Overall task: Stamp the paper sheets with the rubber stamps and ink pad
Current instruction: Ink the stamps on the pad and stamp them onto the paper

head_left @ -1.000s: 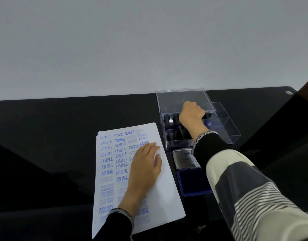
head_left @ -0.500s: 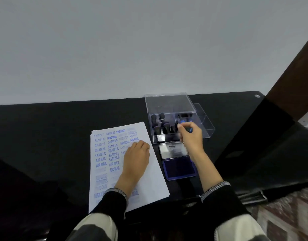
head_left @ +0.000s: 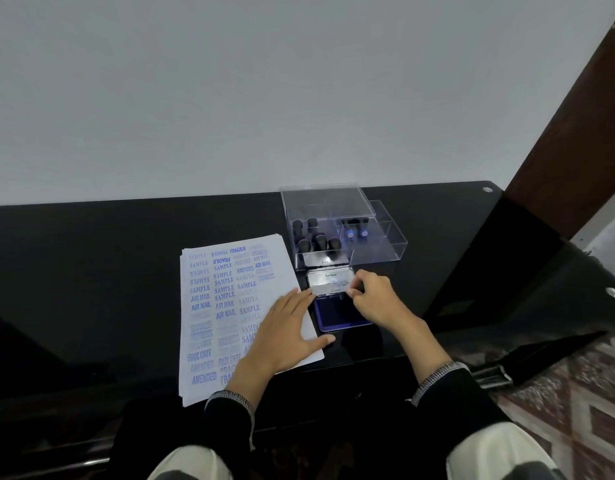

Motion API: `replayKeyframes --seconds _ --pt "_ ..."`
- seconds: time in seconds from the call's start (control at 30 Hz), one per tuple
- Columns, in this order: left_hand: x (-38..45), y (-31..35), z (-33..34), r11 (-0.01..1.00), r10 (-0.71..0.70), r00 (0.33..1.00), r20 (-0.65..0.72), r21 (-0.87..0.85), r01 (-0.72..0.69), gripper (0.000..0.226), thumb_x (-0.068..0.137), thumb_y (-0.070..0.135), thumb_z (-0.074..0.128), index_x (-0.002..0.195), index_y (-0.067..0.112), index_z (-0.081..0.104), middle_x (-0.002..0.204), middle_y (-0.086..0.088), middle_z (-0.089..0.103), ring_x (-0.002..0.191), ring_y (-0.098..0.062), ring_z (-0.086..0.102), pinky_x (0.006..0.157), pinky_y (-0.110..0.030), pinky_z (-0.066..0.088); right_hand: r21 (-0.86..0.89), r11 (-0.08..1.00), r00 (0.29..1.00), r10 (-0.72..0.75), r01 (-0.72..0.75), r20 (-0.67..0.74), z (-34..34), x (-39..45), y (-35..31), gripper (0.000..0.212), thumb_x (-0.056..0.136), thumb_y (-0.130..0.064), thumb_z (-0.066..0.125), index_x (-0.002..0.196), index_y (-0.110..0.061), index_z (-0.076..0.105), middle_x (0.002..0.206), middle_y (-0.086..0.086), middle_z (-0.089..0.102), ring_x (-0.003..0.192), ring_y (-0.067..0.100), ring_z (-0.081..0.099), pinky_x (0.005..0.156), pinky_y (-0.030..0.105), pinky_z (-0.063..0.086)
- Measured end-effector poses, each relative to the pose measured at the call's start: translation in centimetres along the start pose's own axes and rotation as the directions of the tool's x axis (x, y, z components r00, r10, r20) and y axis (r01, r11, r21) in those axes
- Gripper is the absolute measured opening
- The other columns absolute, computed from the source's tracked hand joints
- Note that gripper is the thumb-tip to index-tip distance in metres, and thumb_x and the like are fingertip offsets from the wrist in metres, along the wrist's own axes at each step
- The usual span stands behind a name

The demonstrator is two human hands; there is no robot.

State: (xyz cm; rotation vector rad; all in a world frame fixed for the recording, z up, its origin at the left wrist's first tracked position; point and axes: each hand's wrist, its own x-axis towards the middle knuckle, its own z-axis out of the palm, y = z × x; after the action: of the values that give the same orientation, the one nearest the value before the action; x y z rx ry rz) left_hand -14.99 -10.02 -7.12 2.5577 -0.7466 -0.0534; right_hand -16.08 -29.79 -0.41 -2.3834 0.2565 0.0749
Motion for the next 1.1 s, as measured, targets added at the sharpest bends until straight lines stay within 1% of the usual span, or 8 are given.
replayKeyframes --seconds 0.27,0.37,0.53,0.7,0.83,0.93,1.0,1.1 --pt "0.0 -0.7 0.9 0.999 0.032 0.998 -0.046 0.032 -0.031 0.091 0.082 0.078 0.042 0.154 0.027 0.021 0.16 0.015 0.018 0.147 -0.005 0.01 0.119 -0.024 -0.002 -0.184 0.983 1.0 0.008 -0.004 0.021 0.7 0.3 -1.6 0.006 0.086 -0.006 0.053 0.083 -0.009 0.049 0.094 0.012 0.057 0.082 0.026 0.055 0.069 0.035 0.048" --pt "-0.1 -0.6 0.9 0.999 0.028 0.998 -0.049 0.026 -0.027 0.09 0.083 0.078 0.042 0.154 0.027 0.02 0.16 0.015 0.017 0.147 -0.004 0.01 0.118 -0.022 -0.003 -0.285 0.959 0.999 -0.002 0.013 0.037 1.2 0.2 -2.1 0.011 0.086 -0.007 0.055 0.085 -0.011 0.045 0.098 0.013 0.055 0.08 0.026 0.054 0.063 0.033 0.042" --pt "0.0 -0.6 0.9 0.999 0.028 0.999 -0.038 0.017 -0.027 0.09 0.083 0.077 0.041 0.155 0.027 0.019 0.16 0.015 0.016 0.148 -0.004 0.007 0.12 -0.025 -0.003 -0.502 0.861 0.997 -0.059 0.079 0.056 2.0 0.2 -2.8 0.022 0.087 -0.007 0.057 0.107 -0.005 0.048 0.113 0.016 0.053 0.098 0.034 0.057 0.068 0.033 0.041" --pt "0.0 -0.5 0.6 0.998 0.008 1.0 -0.024 -0.058 -0.01 0.086 0.085 0.072 0.047 0.154 0.027 0.022 0.16 0.015 0.018 0.147 -0.003 0.008 0.119 -0.022 -0.004 -0.633 0.772 0.998 -0.063 0.067 0.029 3.3 -0.3 -3.4 0.044 0.083 -0.01 0.066 0.121 -0.006 0.044 0.121 0.015 0.05 0.107 0.03 0.056 0.076 0.03 0.046" --pt "-0.2 -0.3 -0.4 0.957 -0.075 0.996 -0.041 -0.283 0.06 0.064 0.092 0.053 0.056 0.148 0.029 0.037 0.154 0.016 0.031 0.144 0.0 0.015 0.113 -0.017 0.007 -0.541 0.841 1.0 -0.02 0.019 0.005 2.9 -0.2 -3.4 0.031 0.083 -0.006 0.061 0.111 -0.005 0.048 0.115 0.016 0.052 0.099 0.031 0.057 0.069 0.03 0.041" --pt "-0.4 -1.2 -1.6 0.936 -0.148 0.981 -0.123 -0.337 0.099 0.041 0.098 0.037 0.053 0.139 0.029 0.05 0.149 0.012 0.042 0.141 -0.002 0.024 0.11 -0.016 0.011 -0.495 0.869 1.0 -0.007 0.004 -0.004 2.5 -0.1 -3.4 0.019 0.084 -0.005 0.058 0.096 -0.008 0.044 0.109 0.015 0.053 0.089 0.031 0.055 0.066 0.031 0.039" --pt "-0.6 -2.2 -2.7 0.932 -0.219 0.957 -0.188 -0.331 0.148 0.034 0.1 0.029 0.052 0.133 0.027 0.056 0.143 0.009 0.048 0.139 -0.007 0.031 0.111 -0.02 0.015 -0.507 0.862 1.0 -0.017 0.009 -0.012 2.7 -0.2 -3.5 0.021 0.084 -0.004 0.058 0.093 -0.01 0.041 0.109 0.015 0.053 0.088 0.03 0.055 0.065 0.031 0.038" --pt "-1.1 -4.2 -4.1 0.916 -0.35 0.891 -0.289 -0.306 0.261 0.028 0.1 0.022 0.051 0.126 0.023 0.061 0.136 0.006 0.054 0.135 -0.015 0.038 0.117 -0.035 0.025 -0.575 0.818 0.999 -0.039 0.016 -0.027 3.5 -0.5 -3.5 0.029 0.083 -0.006 0.062 0.107 -0.007 0.047 0.114 0.015 0.051 0.096 0.029 0.057 0.067 0.027 0.04"
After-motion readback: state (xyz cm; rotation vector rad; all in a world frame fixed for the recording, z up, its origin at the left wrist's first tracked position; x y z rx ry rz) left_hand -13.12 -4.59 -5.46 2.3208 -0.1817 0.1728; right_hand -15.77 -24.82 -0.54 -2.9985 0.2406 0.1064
